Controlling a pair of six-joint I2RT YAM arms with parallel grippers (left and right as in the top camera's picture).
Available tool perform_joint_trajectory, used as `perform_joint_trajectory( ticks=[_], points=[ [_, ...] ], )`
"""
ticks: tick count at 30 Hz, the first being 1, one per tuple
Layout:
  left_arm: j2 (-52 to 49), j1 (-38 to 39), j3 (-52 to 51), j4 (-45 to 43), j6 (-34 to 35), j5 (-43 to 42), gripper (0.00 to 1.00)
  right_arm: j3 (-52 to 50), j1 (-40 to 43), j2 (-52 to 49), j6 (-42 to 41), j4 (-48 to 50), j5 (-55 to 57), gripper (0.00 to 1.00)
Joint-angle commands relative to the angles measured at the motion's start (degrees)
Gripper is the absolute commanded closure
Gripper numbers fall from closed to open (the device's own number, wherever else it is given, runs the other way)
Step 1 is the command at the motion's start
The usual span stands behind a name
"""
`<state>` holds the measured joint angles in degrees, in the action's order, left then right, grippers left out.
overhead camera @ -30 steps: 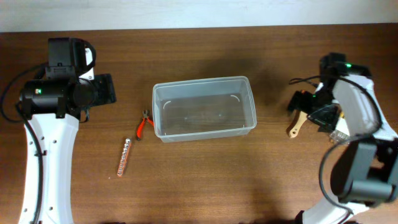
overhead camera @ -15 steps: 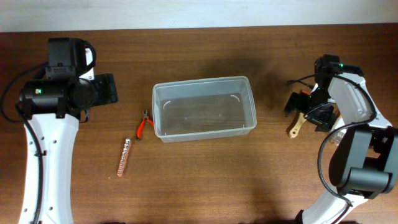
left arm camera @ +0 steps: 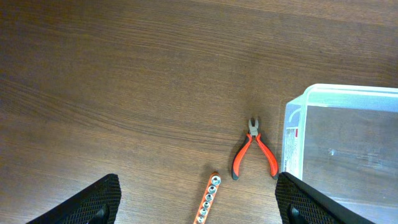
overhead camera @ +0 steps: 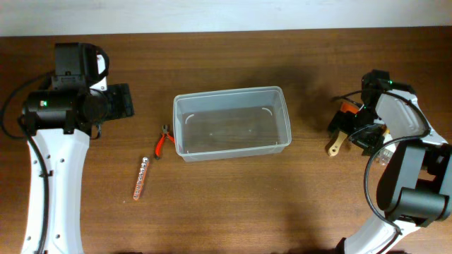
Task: Pack container
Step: 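Lower the right gripper onto the orange scraper's wooden handle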
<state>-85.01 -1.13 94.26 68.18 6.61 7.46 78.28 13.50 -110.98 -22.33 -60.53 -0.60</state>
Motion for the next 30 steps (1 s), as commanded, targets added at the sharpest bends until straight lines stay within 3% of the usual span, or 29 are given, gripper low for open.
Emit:
perform_joint_trajectory(
  ticks=[1, 12, 30],
  points=[
    [0.07, -0.04, -0.59, 0.31, -0.70, -0.39, 0.18, -2.08, 0.46, -0.09, -0.66, 2.25, 1.31, 0.01],
    [0.07, -0.04, -0.59, 1.09, -0.70, -0.39, 0.18, -7.52, 0.44, -0.11, -0.39, 11.45, 1.29, 0.01],
    [0.07, -0.04, -0.59, 1.07, -0.70, -0.37, 0.18, -13.35, 0.39, -0.20, -0.17, 16.33, 1.05, 0.01]
  ],
)
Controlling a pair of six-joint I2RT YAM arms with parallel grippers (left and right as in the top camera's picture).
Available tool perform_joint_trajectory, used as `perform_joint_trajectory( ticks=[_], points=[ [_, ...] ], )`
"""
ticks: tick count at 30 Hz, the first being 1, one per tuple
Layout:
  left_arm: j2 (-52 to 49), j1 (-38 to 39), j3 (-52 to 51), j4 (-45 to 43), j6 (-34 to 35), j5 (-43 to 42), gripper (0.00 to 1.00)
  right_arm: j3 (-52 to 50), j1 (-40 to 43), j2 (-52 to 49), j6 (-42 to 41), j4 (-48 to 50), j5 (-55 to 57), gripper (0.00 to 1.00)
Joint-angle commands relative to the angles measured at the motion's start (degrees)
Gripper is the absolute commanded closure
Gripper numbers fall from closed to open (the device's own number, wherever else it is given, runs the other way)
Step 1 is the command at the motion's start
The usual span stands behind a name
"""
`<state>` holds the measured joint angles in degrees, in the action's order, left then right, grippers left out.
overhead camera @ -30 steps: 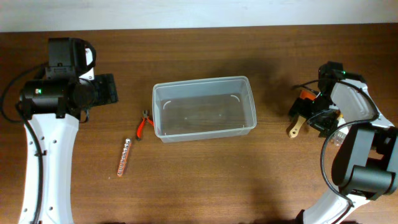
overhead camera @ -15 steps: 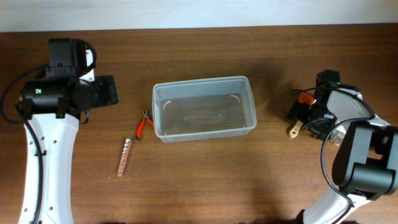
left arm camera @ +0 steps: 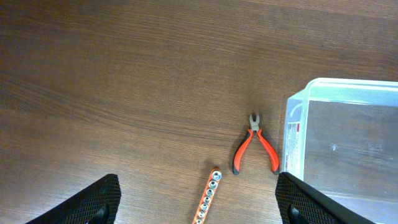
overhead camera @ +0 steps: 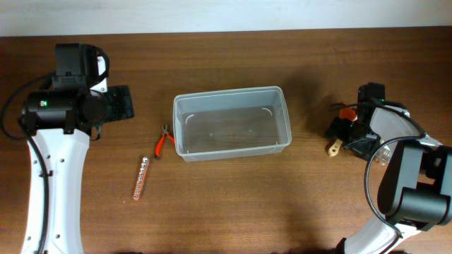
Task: Pack container
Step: 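Lower the right gripper onto the orange scraper's wooden handle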
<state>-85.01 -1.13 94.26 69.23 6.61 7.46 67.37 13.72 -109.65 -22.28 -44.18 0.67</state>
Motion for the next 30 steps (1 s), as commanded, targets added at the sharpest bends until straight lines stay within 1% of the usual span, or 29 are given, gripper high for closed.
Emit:
perform_joint_trajectory(
  ticks=[1, 2, 3, 4, 6, 13, 16, 17, 18, 20, 22, 23, 25, 27, 28, 30],
  points=[
    [0.07, -0.04, -0.59, 0.02, -0.70, -0.37, 0.18, -2.45, 0.17, -1.53, -0.24, -0.17, -0.20, 0.00],
    [0.07, -0.04, -0.59, 0.02, -0.70, -0.37, 0.18, -2.45, 0.17, -1.53, -0.24, -0.37, -0.20, 0.01],
    [0.07, -0.04, -0.59, 0.02, -0.70, -0.37, 0.18, -2.45, 0.17, -1.53, -0.24, -0.57, -0.24, 0.05],
    [0.07, -0.04, -0.59, 0.02, -0.70, -0.37, 0.18, -2.45, 0.17, -1.53, -0.26, -0.79, -0.55, 0.09],
    [0.07, -0.04, -0.59, 0.02, -0.70, -0.37, 0.18, -2.45, 0.17, -1.53, -0.24, -1.07, -0.66, 0.22],
    [0.07, -0.04, -0.59, 0.04, -0.68, -0.39, 0.18, -2.45, 0.17, -1.53, -0.24, -2.16, -0.68, 0.46],
    [0.07, -0.04, -0.59, 0.04, -0.68, -0.39, 0.18, -2.45, 0.17, -1.53, -0.24, -2.51, -0.68, 0.53],
    [0.07, -0.04, -0.59, 0.04, -0.68, -0.39, 0.18, -2.45, 0.17, -1.53, -0.24, -2.54, -0.68, 0.57],
    [0.07, -0.04, -0.59, 0.04, -0.70, -0.39, 0.18, -2.45, 0.17, -1.53, -0.24, -2.56, -0.68, 0.58],
    [0.07, -0.04, -0.59, 0.02, -0.70, -0.39, 0.18, -2.45, 0.17, -1.53, -0.24, -2.75, -0.68, 0.64],
    [0.07, -0.04, -0.59, 0.02, -0.70, -0.37, 0.18, -2.45, 0.17, -1.53, -0.24, -2.95, -0.68, 0.67],
    [0.07, -0.04, -0.59, 0.02, -0.70, -0.37, 0.18, -2.45, 0.17, -1.53, -0.24, -2.95, -0.68, 0.70],
    [0.07, -0.04, -0.59, 0.02, -0.70, -0.37, 0.18, -2.45, 0.17, -1.53, -0.24, -2.95, -0.68, 0.80],
    [0.07, -0.04, -0.59, -0.02, -0.70, -0.35, 0.18, -2.43, 0.17, -1.51, -0.24, -2.91, -0.63, 0.92],
    [0.07, -0.04, -0.59, -0.02, -0.70, -0.33, 0.18, -2.36, 0.20, -1.51, -0.24, -2.91, -0.63, 0.96],
    [0.07, -0.22, -0.59, -0.07, -0.68, -0.07, 0.18, -1.86, 0.17, -1.51, 0.24, -3.04, -0.70, 0.96]
  ],
)
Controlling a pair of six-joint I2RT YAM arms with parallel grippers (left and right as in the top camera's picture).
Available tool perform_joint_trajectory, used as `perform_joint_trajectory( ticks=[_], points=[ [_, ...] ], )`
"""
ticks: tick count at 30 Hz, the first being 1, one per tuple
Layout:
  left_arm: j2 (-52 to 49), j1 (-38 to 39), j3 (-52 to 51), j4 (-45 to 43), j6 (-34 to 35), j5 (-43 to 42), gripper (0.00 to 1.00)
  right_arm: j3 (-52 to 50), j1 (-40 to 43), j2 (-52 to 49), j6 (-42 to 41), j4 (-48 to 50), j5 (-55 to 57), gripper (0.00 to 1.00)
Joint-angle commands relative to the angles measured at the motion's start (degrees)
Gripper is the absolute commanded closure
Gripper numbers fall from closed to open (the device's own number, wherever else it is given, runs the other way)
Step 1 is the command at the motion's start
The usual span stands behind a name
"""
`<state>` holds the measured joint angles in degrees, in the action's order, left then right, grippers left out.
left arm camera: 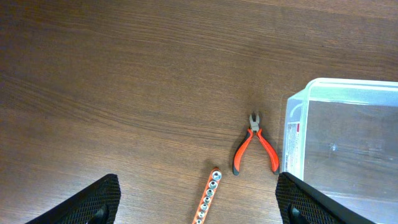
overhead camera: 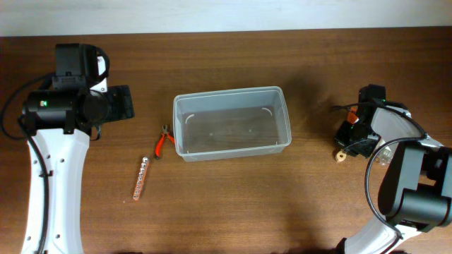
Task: Pack container
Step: 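Lower the right gripper onto the orange scraper's wooden handle, then close the right gripper on the handle and lift the scraper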
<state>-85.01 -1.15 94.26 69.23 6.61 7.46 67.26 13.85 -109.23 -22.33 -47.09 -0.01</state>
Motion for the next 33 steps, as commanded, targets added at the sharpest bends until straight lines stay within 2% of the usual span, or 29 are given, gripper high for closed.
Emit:
perform_joint_trajectory(
  ticks=[1, 9, 14, 19, 23, 28, 33],
  points=[
    [0.07, -0.63, -0.59, -0.15, -0.61, 0.09, 0.18, -1.27, 0.04, -1.81, 1.73, -0.37, -0.46, 0.96],
    [0.07, -8.74, -0.57, -1.53, 1.03, -0.17, 0.18, 8.63, 0.04, -0.61, 7.06, -8.87, -0.87, 0.96],
    [0.07, -12.70, -0.57, -3.04, 1.03, -0.13, 0.17, 21.68, -1.05, 0.63, 12.24, -18.21, -1.40, 0.96],
    [0.07, -14.40, -0.57, -3.74, 1.44, 0.09, 0.18, 39.71, -6.16, 2.19, 25.51, -28.24, -7.04, 0.96],
    [0.07, -16.13, -0.57, -3.56, 7.48, 0.24, 0.17, 53.07, -14.75, 2.38, 38.38, -35.95, -7.96, 0.96],
    [0.07, -16.33, -0.57, -3.19, 7.89, -0.61, 0.17, 58.34, -24.02, 2.38, 38.36, -36.92, -0.76, 0.96],
    [0.07, -16.26, -0.57, -2.54, 7.89, -0.61, 0.17, 58.29, -26.88, 2.12, 38.36, -36.87, 0.33, 0.96]
  ],
)
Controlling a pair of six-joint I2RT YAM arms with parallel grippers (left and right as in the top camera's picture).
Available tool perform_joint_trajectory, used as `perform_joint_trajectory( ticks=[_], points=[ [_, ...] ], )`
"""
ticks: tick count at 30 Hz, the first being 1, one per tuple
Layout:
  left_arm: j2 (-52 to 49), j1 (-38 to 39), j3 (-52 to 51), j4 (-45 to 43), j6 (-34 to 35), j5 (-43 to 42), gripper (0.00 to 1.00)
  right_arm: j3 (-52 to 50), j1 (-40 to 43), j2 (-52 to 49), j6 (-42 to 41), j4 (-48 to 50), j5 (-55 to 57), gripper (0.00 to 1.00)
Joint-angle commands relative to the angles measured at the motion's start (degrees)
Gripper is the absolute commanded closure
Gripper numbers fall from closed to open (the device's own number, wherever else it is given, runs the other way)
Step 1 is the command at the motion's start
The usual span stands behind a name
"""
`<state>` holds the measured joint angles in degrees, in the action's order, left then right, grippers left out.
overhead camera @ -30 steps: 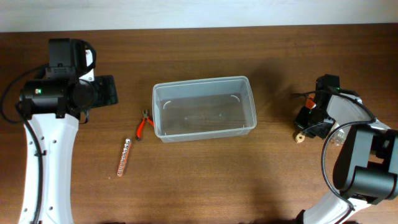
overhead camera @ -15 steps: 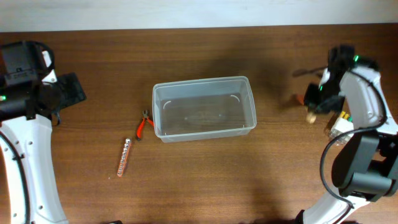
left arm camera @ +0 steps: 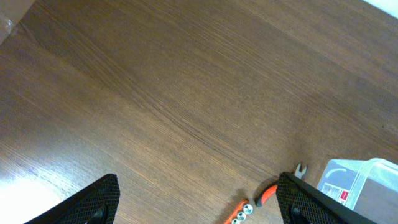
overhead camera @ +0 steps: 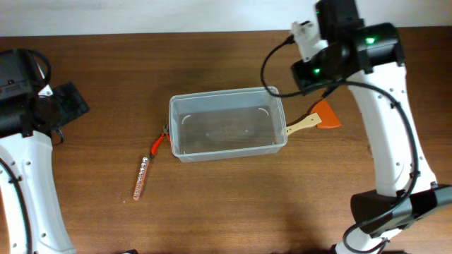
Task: Pack container
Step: 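Close the right gripper on the handle and lift the scraper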
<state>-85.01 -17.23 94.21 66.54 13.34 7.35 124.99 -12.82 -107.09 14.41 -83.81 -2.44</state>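
The clear plastic container [overhead camera: 227,125] sits mid-table with nothing in it. Red-handled pliers [overhead camera: 158,144] lie against its left wall and show in the left wrist view as pliers [left arm camera: 273,190]. Below them lies an orange socket rail [overhead camera: 141,178], its tip seen as the rail [left arm camera: 239,215]. An orange scraper with a wooden handle [overhead camera: 315,121] lies by the container's right wall, handle tip at the rim. My left gripper [left arm camera: 196,205] is open, high over bare table at the far left. My right gripper [overhead camera: 308,76] hangs over the container's far right corner; its jaws do not show.
The brown table [overhead camera: 226,212] runs to a pale wall along the far edge. The container's corner with a white label [left arm camera: 348,186] shows at the bottom right of the left wrist view. The right arm's white links [overhead camera: 395,134] cross the table's right side.
My right arm went from the table's right edge to above the container's far right corner. The scraper now lies beside the container. My left arm moved left. The container sits slightly further left.
My right gripper stayed at the table's right edge on the orange scraper through all three earlier moments, turning it there, while the left arm held still, open. Now the scraper rests against the container's right wall and both arms have shifted.
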Motion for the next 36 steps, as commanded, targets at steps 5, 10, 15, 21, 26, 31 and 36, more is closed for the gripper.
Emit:
perform_joint_trajectory(
  ticks=[5, 10, 15, 21, 26, 31, 36],
  points=[
    [0.07, -0.20, -0.52, 0.13, 1.16, -0.50, 0.17, 0.59, 0.35, -0.02, 1.57, -0.22, 2.75, 0.96],
    [0.07, -0.20, -0.52, 0.15, 1.18, -0.50, 0.17, 0.59, 1.84, -0.02, -0.61, -0.20, 2.97, 0.96],
    [0.07, -0.20, -0.52, 0.17, 1.16, -0.52, 0.17, 0.59, 2.73, -0.04, -3.28, 0.28, 2.95, 0.96],
    [0.07, -0.17, -0.52, 0.31, 1.18, -0.74, 0.17, -0.37, 3.56, -0.11, -40.44, 0.17, 2.89, 0.86],
    [0.07, -0.20, -0.52, 0.96, 1.18, -1.57, 0.17, -4.07, 2.64, -0.37, -55.47, 3.89, 2.71, 0.36],
    [0.07, -0.17, -0.52, 1.49, 1.18, -1.55, 0.17, -8.50, 3.13, -0.44, -56.68, 8.17, 2.71, 0.01],
    [0.07, -0.20, -0.52, 1.68, 1.18, -1.57, 0.17, -13.46, 5.66, -0.92, -68.74, 8.55, 0.13, 0.01]
  ],
)
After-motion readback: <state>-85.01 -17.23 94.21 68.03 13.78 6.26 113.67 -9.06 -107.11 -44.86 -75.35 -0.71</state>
